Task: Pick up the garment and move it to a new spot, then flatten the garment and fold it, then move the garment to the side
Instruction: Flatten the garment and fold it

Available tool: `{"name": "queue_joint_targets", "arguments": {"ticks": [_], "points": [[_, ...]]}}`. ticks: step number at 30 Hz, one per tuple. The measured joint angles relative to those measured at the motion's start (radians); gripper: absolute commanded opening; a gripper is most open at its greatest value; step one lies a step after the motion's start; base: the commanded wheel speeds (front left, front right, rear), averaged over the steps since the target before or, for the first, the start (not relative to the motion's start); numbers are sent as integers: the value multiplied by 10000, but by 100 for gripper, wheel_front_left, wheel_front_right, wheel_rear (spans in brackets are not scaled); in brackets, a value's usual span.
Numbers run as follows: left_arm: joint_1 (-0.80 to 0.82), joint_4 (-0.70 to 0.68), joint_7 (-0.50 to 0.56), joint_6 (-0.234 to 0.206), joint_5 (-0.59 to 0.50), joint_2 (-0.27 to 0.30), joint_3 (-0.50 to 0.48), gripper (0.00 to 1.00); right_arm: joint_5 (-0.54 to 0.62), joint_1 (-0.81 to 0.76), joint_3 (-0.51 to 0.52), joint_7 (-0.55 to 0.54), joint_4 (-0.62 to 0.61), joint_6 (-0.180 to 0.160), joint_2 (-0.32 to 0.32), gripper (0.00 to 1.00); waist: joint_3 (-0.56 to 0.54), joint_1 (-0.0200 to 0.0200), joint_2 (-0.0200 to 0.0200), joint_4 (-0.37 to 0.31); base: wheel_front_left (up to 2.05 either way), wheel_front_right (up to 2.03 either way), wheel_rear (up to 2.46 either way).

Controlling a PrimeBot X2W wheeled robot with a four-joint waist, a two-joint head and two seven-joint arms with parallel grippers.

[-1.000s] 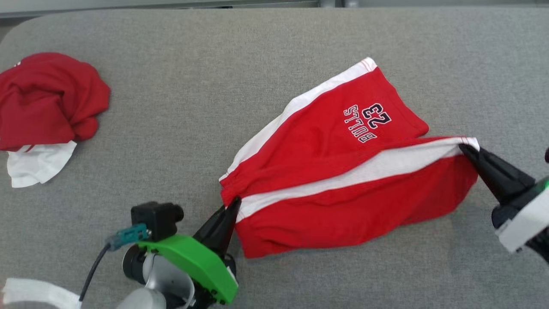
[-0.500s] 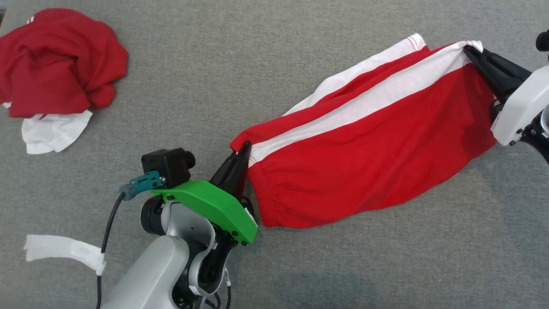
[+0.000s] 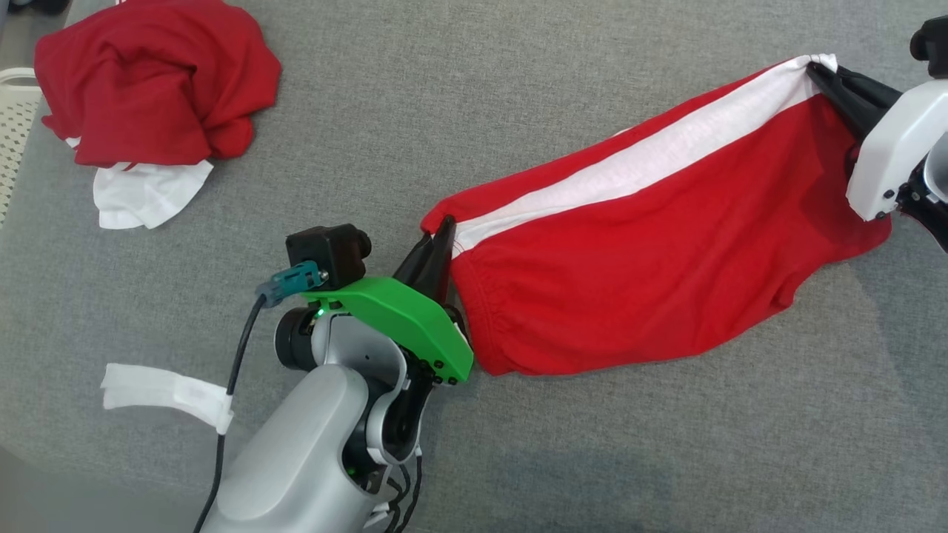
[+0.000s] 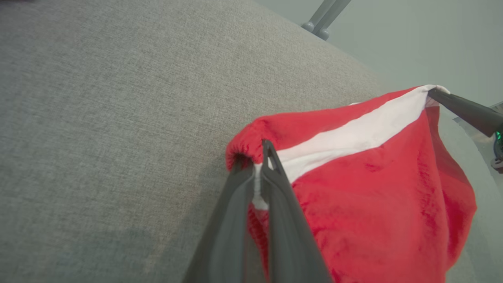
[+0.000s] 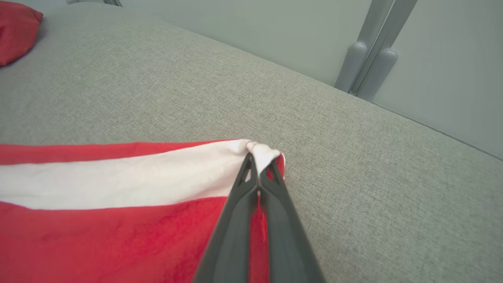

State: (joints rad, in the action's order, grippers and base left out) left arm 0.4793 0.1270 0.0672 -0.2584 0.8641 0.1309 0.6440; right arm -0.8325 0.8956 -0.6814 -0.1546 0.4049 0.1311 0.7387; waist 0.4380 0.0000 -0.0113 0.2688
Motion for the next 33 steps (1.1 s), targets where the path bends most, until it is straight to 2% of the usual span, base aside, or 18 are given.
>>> {"name": "queue_joint_targets", "arguments": {"ticks": [6, 7, 8, 9, 10, 18, 24, 27, 33], "points": [[317, 587, -33, 107, -104, -194, 242, 0, 184, 510, -627, 173, 491, 0, 54, 0, 135, 0, 0, -62, 0, 0, 0], [362, 679, -88, 104, -190, -203, 263, 16, 261, 593, -702, 259, 577, 0, 44, 0, 140, 0, 0, -72, 0, 0, 0], [394, 748, -171, 71, -244, -213, 261, 40, 276, 664, -769, 293, 681, 0, 12, 35, 133, 0, 0, -80, 0, 0, 0], [423, 803, -178, 63, -265, -215, 253, 69, 274, 723, -830, 307, 784, 0, -42, 97, 119, 0, 0, -89, 0, 0, 0], [446, 861, -190, 59, -313, -207, 276, 100, 278, 755, -926, 284, 867, 0, -94, 100, 98, 0, 0, -102, 0, 0, 0], [302, 794, -343, -79, -654, 163, 477, 100, -84, 804, -1475, -142, 1053, 0, -194, 100, -368, 0, 0, -239, 0, 0, 0], [-477, 4, -945, -543, -1254, 685, 627, 100, -832, 695, -1542, -867, 675, 0, 81, 100, -897, 0, 0, -363, 0, 0, 0], [-895, -468, -1369, -830, -1735, 980, 761, 100, -1041, 500, -1567, -1651, 677, 0, 414, 100, -1112, 0, 0, -364, 0, 0, 0], [-1466, -1041, -2161, -1233, -2615, 1432, 1097, 100, -1141, 97, -1425, -2702, 938, 0, 708, 100, -1196, 0, 0, -23, 0, 0, 0]]}}
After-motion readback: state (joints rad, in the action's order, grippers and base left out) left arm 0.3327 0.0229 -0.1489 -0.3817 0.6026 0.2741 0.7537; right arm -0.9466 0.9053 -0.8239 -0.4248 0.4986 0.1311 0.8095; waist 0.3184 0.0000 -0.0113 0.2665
